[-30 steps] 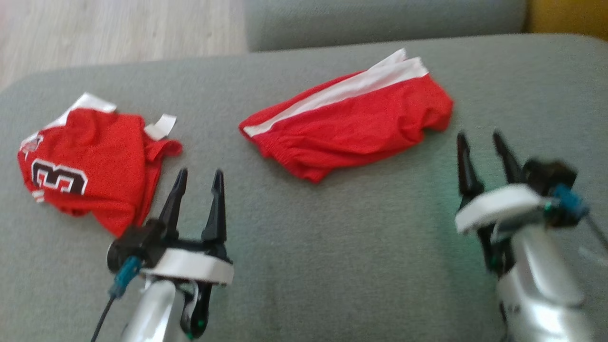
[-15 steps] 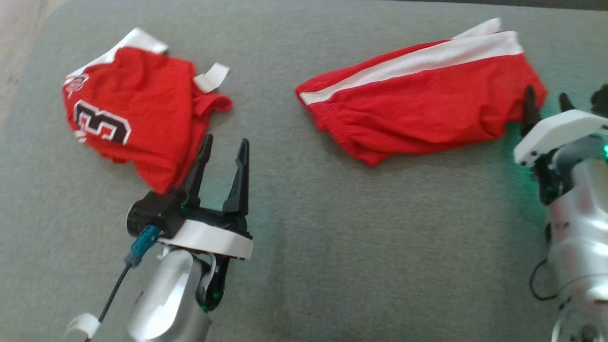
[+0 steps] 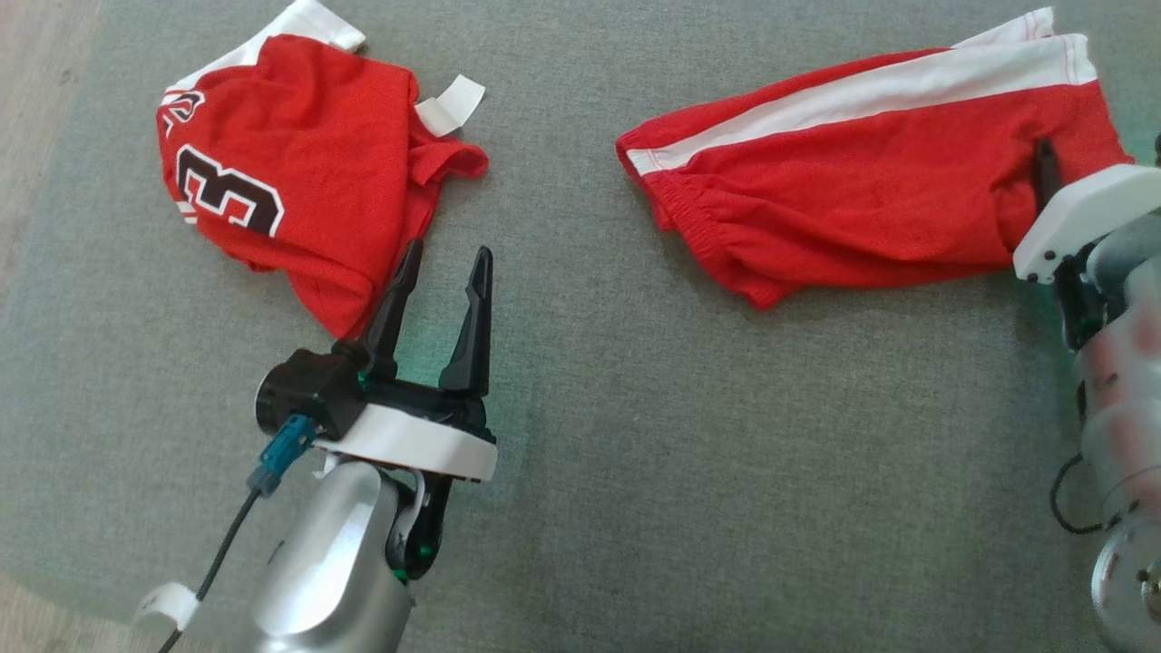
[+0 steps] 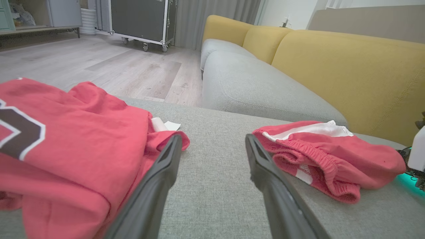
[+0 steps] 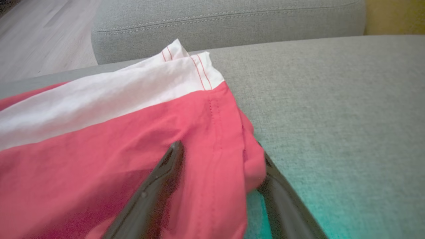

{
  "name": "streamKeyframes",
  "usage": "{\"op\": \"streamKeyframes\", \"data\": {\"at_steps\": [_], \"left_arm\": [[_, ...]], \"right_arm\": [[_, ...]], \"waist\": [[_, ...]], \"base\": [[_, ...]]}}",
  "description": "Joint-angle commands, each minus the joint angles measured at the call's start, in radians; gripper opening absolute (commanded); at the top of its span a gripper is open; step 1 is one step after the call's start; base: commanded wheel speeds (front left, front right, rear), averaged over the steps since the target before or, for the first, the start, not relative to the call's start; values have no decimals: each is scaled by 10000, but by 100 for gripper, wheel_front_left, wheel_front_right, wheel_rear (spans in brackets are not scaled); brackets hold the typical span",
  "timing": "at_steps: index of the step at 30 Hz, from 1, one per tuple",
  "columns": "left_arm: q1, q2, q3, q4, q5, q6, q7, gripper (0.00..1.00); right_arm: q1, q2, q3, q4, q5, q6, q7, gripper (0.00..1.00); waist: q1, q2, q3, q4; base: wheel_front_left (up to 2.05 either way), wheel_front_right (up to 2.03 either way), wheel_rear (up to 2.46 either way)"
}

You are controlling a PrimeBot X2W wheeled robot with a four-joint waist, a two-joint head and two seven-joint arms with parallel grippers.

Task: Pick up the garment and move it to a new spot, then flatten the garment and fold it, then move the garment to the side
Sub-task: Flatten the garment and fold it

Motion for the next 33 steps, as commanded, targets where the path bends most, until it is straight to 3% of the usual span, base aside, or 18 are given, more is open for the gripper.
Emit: {"op": "streamKeyframes", "data": {"at_steps": [1,2,13,24,33], "left_arm": [[-273,84,245,-336,-120,74,-95,100],[-279,84,248,-333,-134,87,-95,100],[-114,84,418,-282,-176,128,-95,100],[248,84,626,-299,11,64,-95,100],[378,84,717,-205,172,-15,-95,100]], "right_arm": [[-236,3,281,20,-226,19,88,41],[-323,-40,319,51,-308,19,30,0],[-611,-695,544,452,186,19,-1062,0],[532,-2186,317,705,914,19,-1601,0],[577,-1703,314,697,916,19,-2101,0]], "waist": [[0,0,37,-24],[0,0,45,-47],[0,0,-483,-753],[0,0,-1077,-1285],[0,0,-1270,-1312]], "base": [[0,0,0],[0,0,0],[0,0,0],[0,0,0],[0,0,0]]}}
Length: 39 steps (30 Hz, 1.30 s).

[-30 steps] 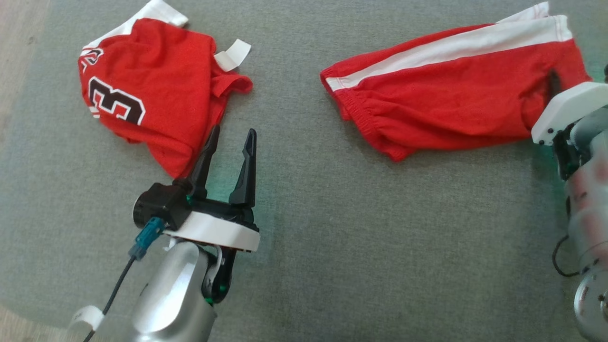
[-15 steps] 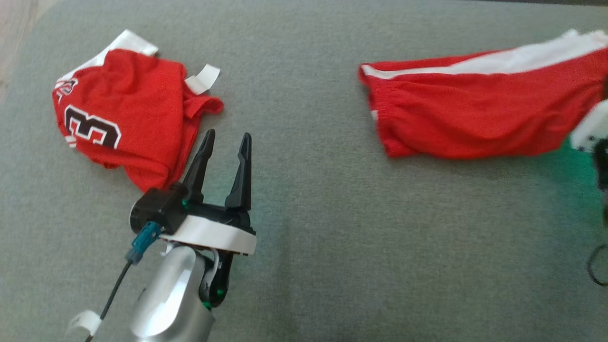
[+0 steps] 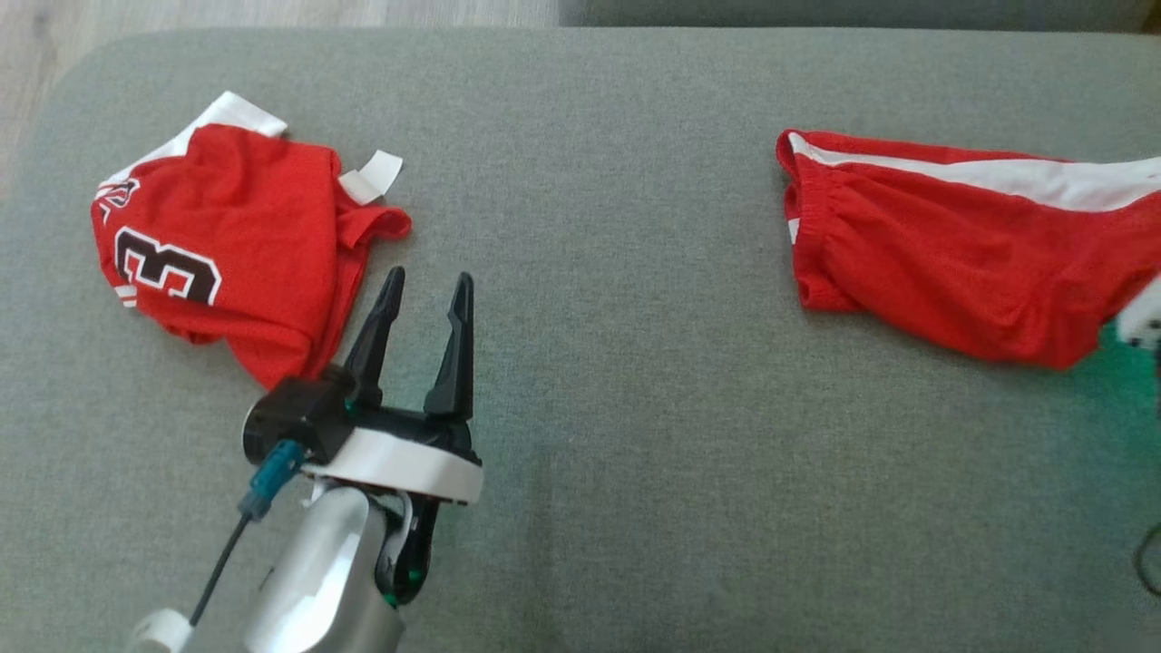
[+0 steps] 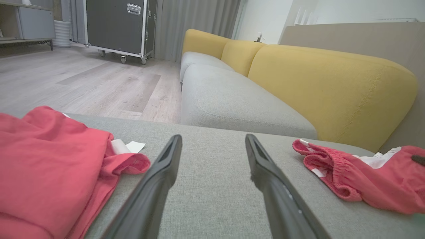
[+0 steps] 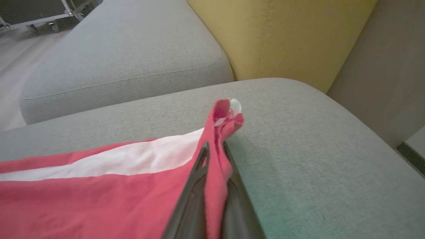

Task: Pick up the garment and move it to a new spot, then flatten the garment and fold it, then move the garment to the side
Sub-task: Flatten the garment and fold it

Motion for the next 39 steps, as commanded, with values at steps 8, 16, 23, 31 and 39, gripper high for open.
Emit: {"op": "streamKeyframes", "data": {"at_steps": [8,16,23,31,39], "left_arm": [[120,85,548,-166,237,-51,-95,100],[333,85,640,-196,186,-25,-95,100],[401,85,714,-208,82,32,-95,100],[477,85,668,-143,92,18,-95,100],[477,85,682,-97,81,46,-95,100]], "right_arm": [[-381,1058,944,-395,239,19,-542,0],[-487,2300,2550,-838,1082,19,-686,0],[-170,2825,4290,-1340,2212,19,-701,0],[486,2939,5985,-1078,3074,19,-681,0],[1041,2953,7725,-1081,4011,19,-374,42]], "waist": [[1,0,-643,-30],[1,0,-961,96],[1,0,-1002,418],[1,0,-1051,775],[1,0,-1029,682]], "base": [[0,0,0],[0,0,0],[0,0,0],[0,0,0],[0,0,0]]}}
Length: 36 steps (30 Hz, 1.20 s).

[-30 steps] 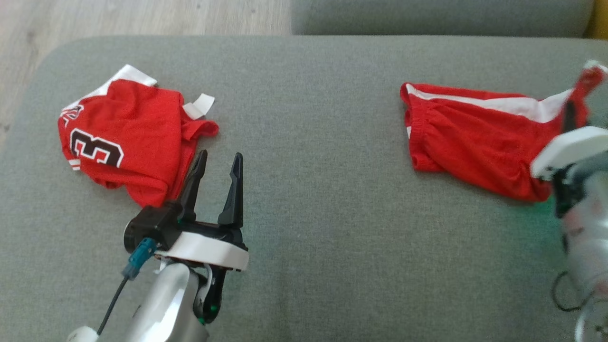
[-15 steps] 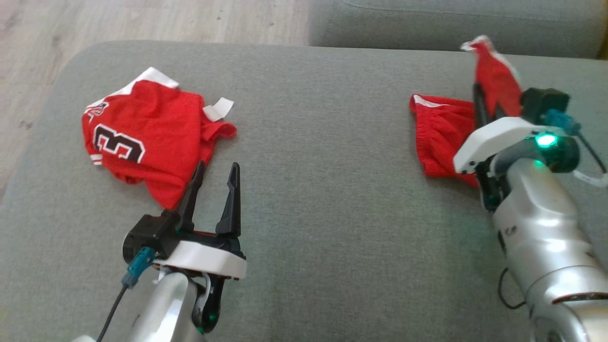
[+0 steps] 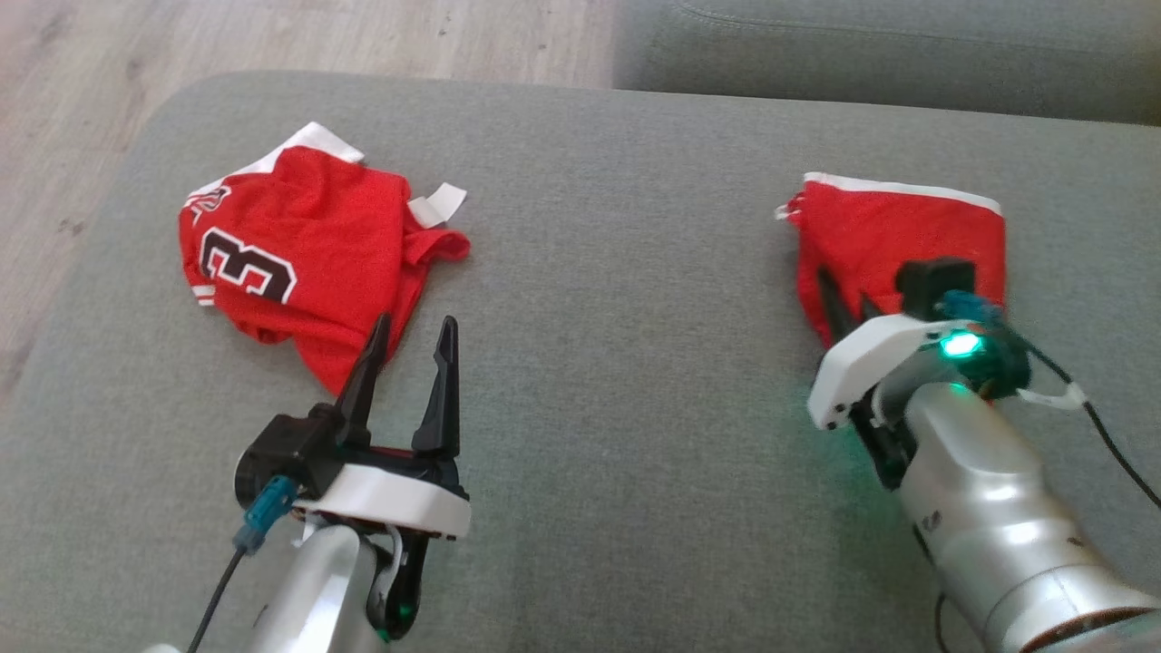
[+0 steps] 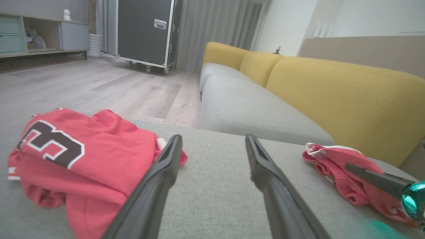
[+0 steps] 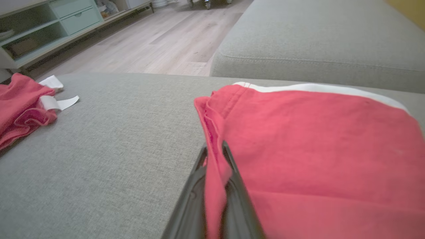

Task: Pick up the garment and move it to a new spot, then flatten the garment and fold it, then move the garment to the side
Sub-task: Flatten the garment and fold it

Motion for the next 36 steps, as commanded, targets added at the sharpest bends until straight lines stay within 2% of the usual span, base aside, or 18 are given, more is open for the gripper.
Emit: {"op": "streamKeyframes", "data": {"at_steps": [1,2,7,12,16,21,28,36], "left_arm": [[-203,81,336,-224,-42,56,-95,100],[-203,81,336,-224,-42,56,-95,100],[-219,81,414,-205,-28,73,-95,100],[-206,81,574,-390,27,70,-95,100],[-158,81,728,-604,78,66,-95,100],[-123,81,821,-900,120,33,-95,100],[-3,81,828,-1031,218,-35,-95,100],[444,81,929,-929,401,-132,-95,100]], "right_arm": [[95,217,751,-473,388,19,152,100],[95,217,751,-473,388,19,152,100],[394,218,2267,-1322,1405,19,308,100],[169,31,2235,-1896,2028,19,-133,100],[39,-599,1339,-2686,1874,19,-274,100],[873,-1013,-509,-4520,327,19,-283,100],[2931,-315,-2179,-6727,-1865,19,-285,100],[4663,181,-2921,-7898,-2405,19,-286,100]], "waist": [[0,0,-13,-105],[0,0,-13,-105],[0,0,-165,-493],[0,0,-460,-966],[0,0,-696,-1397],[0,0,-814,-1879],[0,0,-767,-2349],[0,0,-699,-2551]], "base": [[0,0,0],[0,0,0],[0,0,0],[0,0,0],[0,0,0],[0,0,0],[0,0,0],[0,0,0]]}}
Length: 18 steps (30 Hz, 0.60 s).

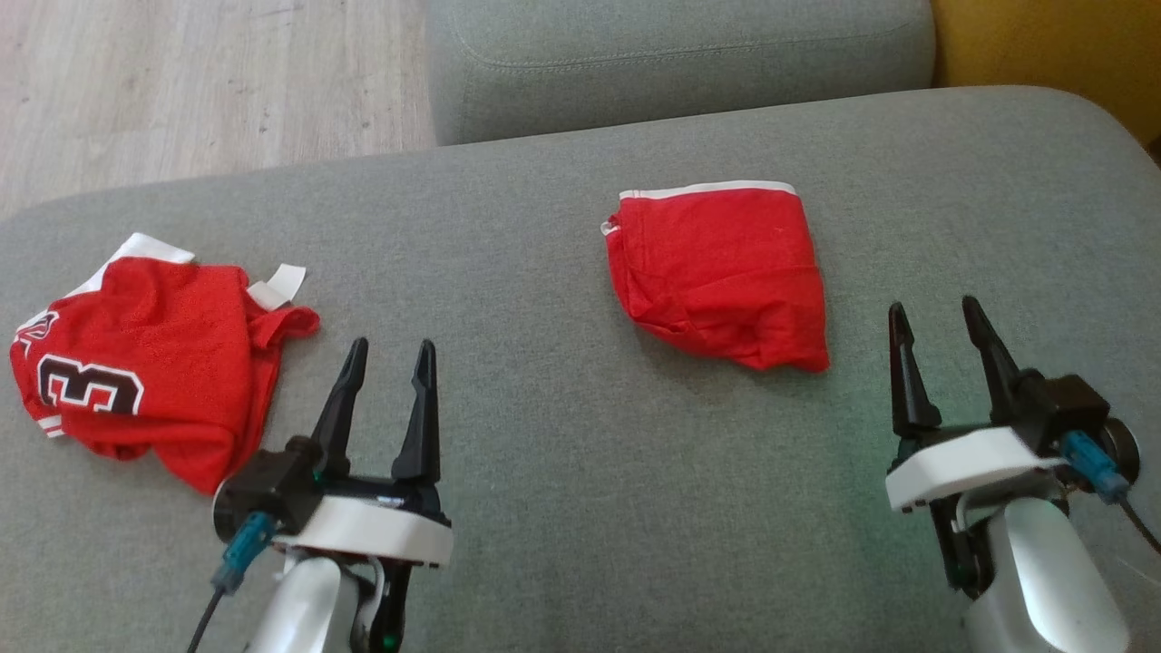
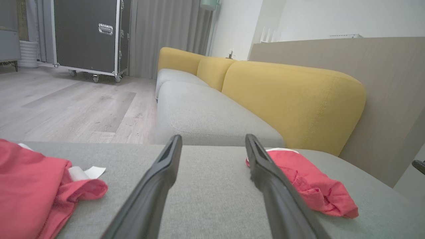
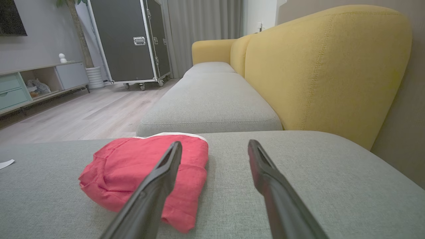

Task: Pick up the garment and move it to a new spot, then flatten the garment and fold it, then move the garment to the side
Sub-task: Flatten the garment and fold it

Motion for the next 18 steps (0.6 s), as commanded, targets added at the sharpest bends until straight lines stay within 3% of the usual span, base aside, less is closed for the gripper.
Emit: {"op": "streamKeyframes", "data": {"at_steps": [1,8,9,10,11,18], "left_arm": [[-260,74,362,-296,55,-35,-95,100],[-311,74,227,-353,28,-80,-95,100],[-348,74,184,-362,22,-85,-95,100],[-348,74,184,-362,22,-85,-95,100],[-386,74,137,-375,16,-89,-95,100],[-856,74,-290,-466,-21,-116,-95,100]], "right_arm": [[-227,75,185,-441,-103,19,-106,100],[-364,97,322,-589,16,19,-106,100],[-428,98,323,-567,39,19,-106,80],[-428,98,323,-567,39,19,-106,80],[-514,98,304,-543,68,19,-106,0],[-1746,98,203,547,-293,19,-50,0]], "waist": [[0,-1,10,-9],[0,-1,218,180],[0,-1,277,238],[0,-1,277,238],[0,-1,345,305],[0,-1,1125,1081]], "base": [[0,0,0],[0,0,0],[0,0,0],[0,0,0],[0,0,0],[0,0,0]]}}
